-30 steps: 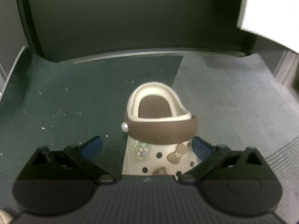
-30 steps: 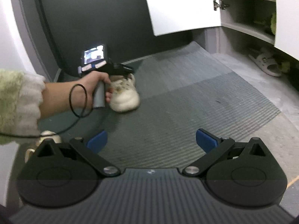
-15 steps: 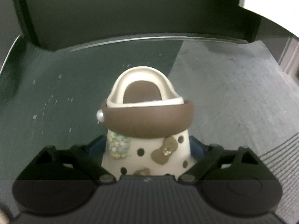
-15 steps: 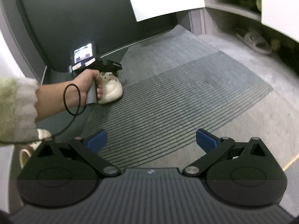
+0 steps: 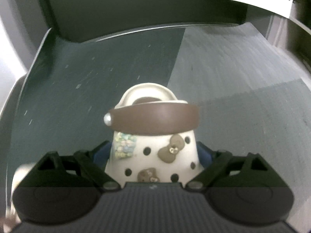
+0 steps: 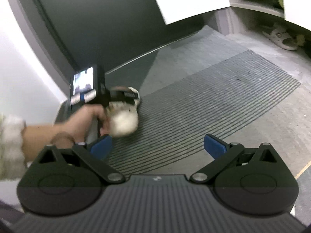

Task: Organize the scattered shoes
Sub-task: 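Lower the clog beside the other cream clog and open the left tool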

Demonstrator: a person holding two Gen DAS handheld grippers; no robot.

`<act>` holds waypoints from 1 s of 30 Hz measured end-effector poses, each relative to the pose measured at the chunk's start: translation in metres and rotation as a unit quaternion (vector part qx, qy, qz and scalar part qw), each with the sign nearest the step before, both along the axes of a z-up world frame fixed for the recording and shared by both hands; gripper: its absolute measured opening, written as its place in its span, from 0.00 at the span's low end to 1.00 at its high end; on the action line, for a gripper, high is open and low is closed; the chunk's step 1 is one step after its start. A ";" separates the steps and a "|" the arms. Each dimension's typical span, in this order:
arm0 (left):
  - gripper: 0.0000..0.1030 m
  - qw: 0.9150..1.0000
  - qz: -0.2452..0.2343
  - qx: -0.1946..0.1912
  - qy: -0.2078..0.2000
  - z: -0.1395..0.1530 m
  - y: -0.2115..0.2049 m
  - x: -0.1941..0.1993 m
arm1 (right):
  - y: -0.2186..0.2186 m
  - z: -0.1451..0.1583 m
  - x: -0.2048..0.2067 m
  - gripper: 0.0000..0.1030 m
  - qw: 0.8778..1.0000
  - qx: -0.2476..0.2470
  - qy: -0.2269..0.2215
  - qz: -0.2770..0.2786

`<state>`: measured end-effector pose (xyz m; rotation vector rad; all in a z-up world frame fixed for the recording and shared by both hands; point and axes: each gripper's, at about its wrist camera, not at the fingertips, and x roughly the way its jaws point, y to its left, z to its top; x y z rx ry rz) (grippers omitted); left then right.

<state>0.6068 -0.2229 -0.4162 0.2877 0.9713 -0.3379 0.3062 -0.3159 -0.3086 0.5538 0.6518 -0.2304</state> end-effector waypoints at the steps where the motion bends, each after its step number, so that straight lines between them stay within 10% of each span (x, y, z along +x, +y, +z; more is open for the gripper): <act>1: 0.90 1.000 -0.005 0.004 0.012 -0.003 0.006 -0.012 | 0.002 0.003 -0.002 1.00 1.000 0.001 -0.002 0.003; 9: 0.91 0.996 0.012 0.013 0.090 -0.004 0.027 -0.026 | 0.016 0.061 -0.033 1.00 0.999 -0.020 -0.020 0.027; 25: 0.98 0.991 -0.049 0.114 0.048 0.239 0.106 -0.153 | 0.023 0.253 -0.081 1.00 0.995 0.080 0.013 0.050; 30: 1.00 0.998 0.006 0.061 0.022 0.294 0.144 -0.165 | 0.037 0.280 -0.073 1.00 0.998 0.062 0.005 -0.006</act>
